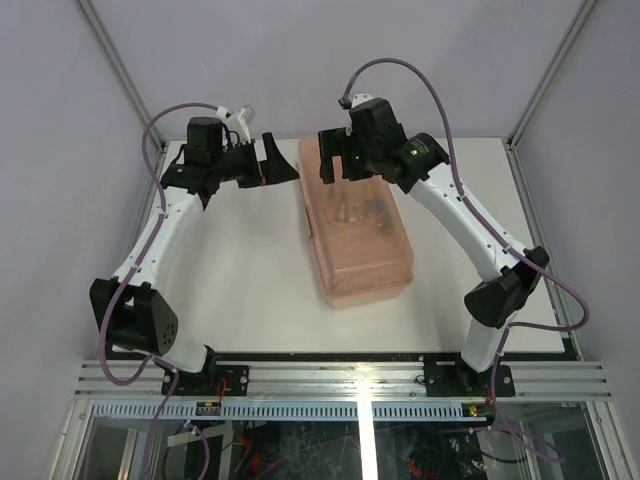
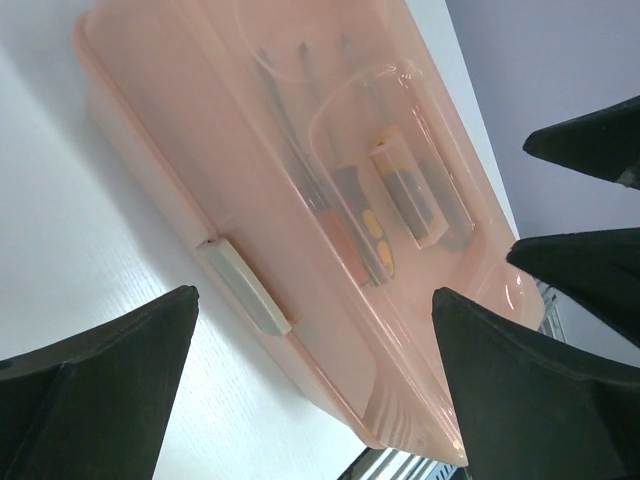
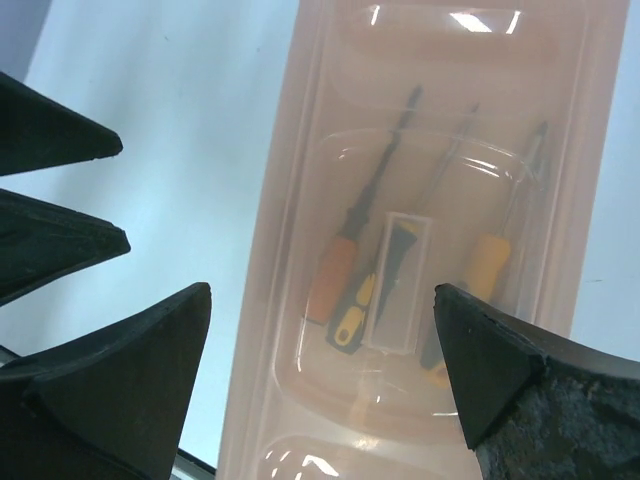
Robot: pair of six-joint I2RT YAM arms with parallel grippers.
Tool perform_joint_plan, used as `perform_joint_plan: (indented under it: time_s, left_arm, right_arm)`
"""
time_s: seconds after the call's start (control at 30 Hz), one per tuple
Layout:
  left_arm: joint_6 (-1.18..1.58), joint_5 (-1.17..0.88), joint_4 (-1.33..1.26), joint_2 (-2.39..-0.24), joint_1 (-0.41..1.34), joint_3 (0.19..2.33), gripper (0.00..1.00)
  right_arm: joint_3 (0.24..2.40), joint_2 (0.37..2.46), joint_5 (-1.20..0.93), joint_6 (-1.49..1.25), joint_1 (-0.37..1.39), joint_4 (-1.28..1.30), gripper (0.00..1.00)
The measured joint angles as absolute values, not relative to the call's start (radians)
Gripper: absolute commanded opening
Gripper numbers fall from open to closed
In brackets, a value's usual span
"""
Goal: Pack the tool kit
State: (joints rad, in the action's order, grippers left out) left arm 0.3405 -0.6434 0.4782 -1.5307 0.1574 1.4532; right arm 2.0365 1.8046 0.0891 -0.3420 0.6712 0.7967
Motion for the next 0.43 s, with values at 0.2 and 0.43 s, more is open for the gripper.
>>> perform_joint_plan:
  time_s: [0.2, 0.43]
  left_arm:
    - [0.33, -0.578, 0.566, -1.469, 0.157, 1.473, 1.0]
    - [0.315, -0.524, 0.607, -1.346, 0.157, 1.34, 1.0]
  right_arm:
    - [2.121, 1.801, 0.11, -0.41, 0.671, 0.893, 0.99]
    - [1.815, 1.612, 0.118, -0.501, 0.671, 0.896, 0.99]
